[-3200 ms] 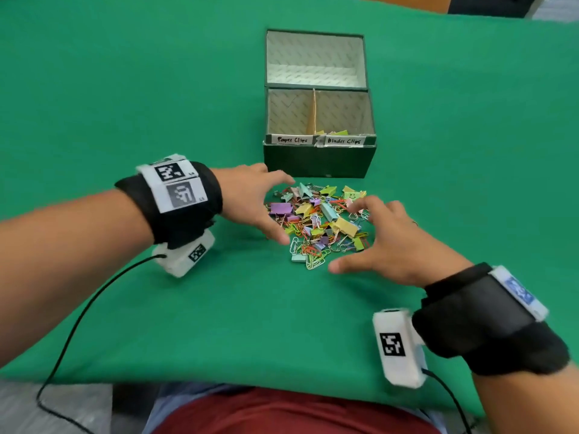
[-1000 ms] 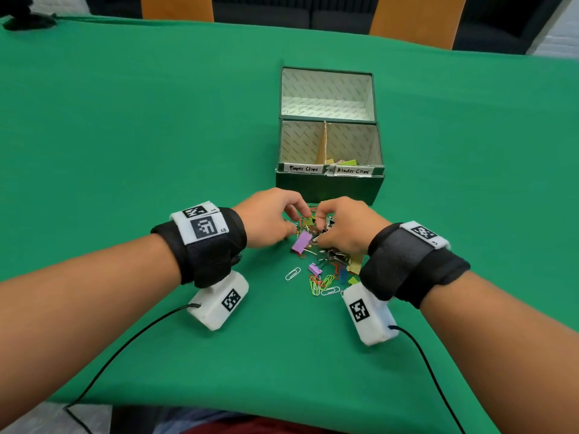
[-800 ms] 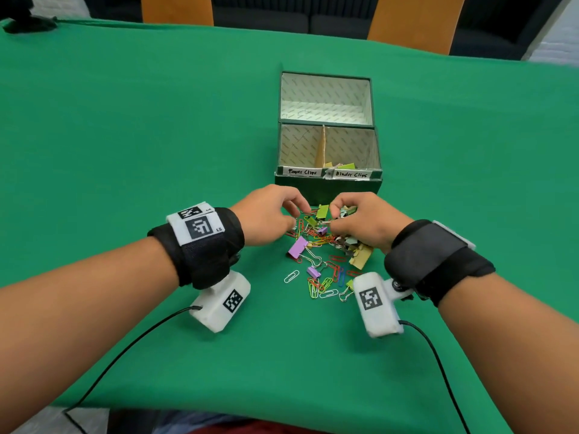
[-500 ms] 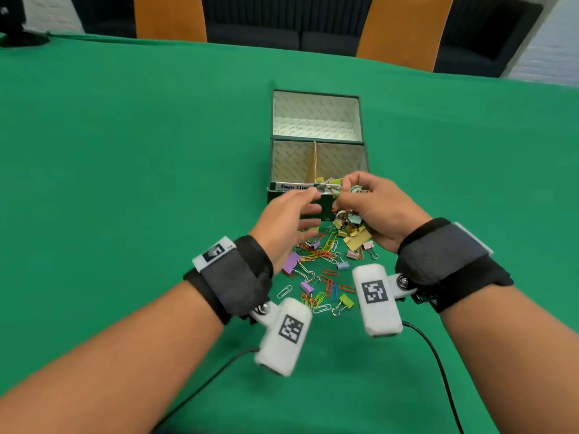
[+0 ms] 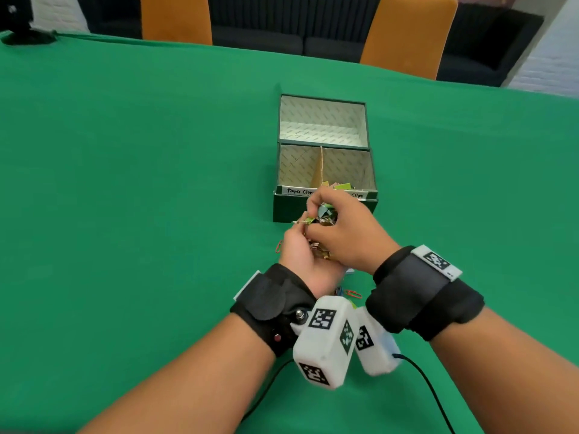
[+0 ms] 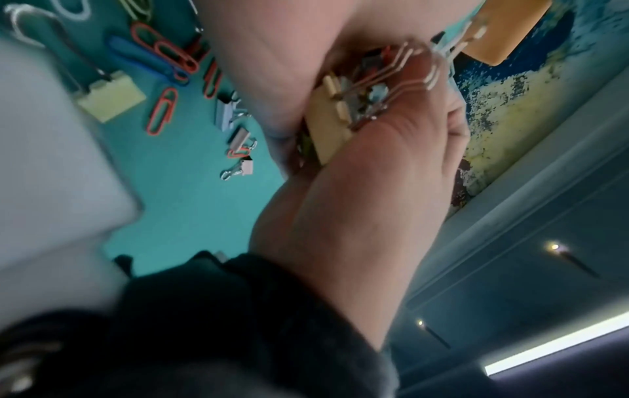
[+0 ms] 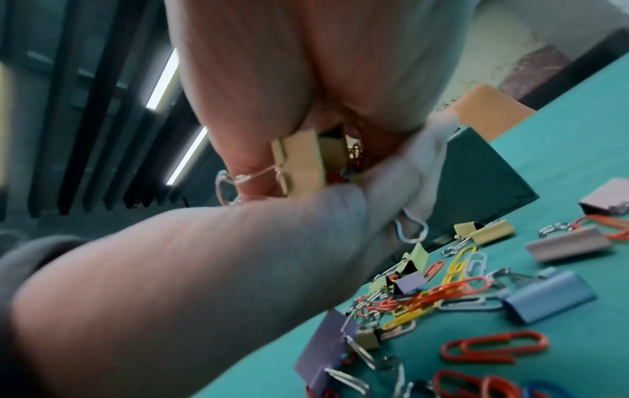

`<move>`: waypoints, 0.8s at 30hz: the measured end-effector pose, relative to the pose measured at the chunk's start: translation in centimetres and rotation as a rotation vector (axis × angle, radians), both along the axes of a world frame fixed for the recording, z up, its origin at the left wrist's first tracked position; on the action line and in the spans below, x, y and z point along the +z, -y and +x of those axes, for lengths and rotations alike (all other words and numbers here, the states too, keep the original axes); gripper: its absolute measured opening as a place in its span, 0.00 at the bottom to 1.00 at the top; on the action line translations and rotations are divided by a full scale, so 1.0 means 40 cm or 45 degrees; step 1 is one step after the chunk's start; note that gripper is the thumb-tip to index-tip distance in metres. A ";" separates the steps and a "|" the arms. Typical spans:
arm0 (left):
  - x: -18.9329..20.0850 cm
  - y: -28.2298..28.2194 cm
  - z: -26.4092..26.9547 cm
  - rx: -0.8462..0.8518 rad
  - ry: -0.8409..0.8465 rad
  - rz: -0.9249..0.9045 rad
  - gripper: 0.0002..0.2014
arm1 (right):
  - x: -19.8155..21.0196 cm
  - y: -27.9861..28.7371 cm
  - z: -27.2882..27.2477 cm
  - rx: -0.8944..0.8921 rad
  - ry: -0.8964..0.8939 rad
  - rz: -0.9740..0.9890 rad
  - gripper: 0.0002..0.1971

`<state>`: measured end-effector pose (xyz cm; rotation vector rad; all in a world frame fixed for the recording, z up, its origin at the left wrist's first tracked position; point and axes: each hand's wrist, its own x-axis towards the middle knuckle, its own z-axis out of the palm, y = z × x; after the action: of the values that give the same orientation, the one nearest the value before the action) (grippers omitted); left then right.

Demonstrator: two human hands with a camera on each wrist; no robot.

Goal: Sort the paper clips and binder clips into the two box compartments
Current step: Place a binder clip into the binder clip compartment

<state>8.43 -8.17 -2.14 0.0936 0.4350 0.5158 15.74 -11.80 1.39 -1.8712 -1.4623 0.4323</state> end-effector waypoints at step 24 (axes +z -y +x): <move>-0.012 -0.101 -0.018 -0.020 -0.112 0.129 0.19 | 0.096 -0.014 0.002 0.111 -0.233 0.071 0.12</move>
<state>7.73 -4.11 -2.61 0.2180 0.4936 0.5195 15.82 -11.26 5.25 -1.6821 -1.4215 0.5825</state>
